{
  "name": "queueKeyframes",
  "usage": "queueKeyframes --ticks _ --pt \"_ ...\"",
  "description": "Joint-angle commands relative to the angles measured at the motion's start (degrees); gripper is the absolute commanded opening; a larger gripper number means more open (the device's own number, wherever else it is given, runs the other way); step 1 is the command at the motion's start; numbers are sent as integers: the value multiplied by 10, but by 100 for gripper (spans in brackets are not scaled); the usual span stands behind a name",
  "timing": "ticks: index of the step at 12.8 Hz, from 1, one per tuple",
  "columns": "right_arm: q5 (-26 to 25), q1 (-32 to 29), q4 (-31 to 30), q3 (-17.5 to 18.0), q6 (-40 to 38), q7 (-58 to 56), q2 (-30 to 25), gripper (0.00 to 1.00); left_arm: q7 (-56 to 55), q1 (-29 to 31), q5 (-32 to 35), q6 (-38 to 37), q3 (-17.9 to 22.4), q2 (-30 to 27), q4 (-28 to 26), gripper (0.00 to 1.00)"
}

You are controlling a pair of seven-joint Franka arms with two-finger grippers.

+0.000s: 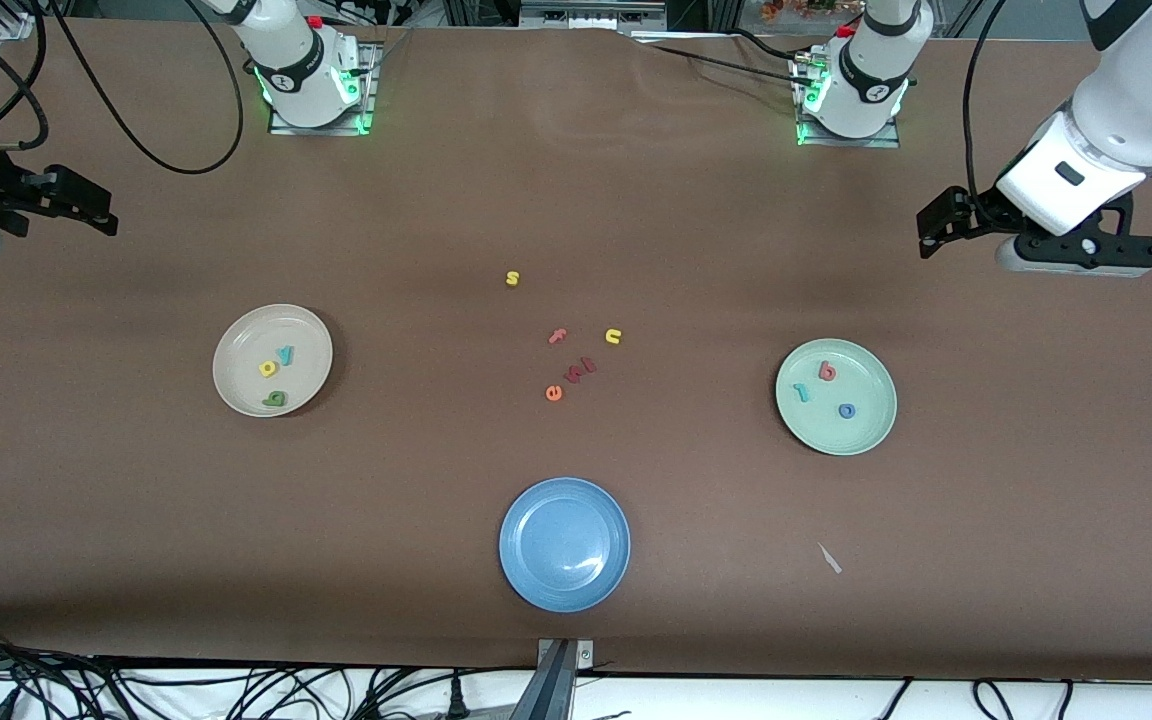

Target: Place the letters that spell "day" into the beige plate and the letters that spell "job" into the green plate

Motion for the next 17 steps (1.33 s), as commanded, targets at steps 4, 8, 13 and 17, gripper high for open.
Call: queueKeyframes --ticks 4,8,13,17 --pt "14 0 11 4 -15 6 7 100 96 -5 2 -10 59 21 29 100" --pt "13 0 12 5 -14 6 10 100 99 -5 7 -4 62 28 29 100" --pt "3 1 12 6 -11 11 11 100 103 -16 44 -6 64 22 30 100" --pt "2 -5 12 3 -8 13 17 100 103 -9 37 -10 67 26 32 100"
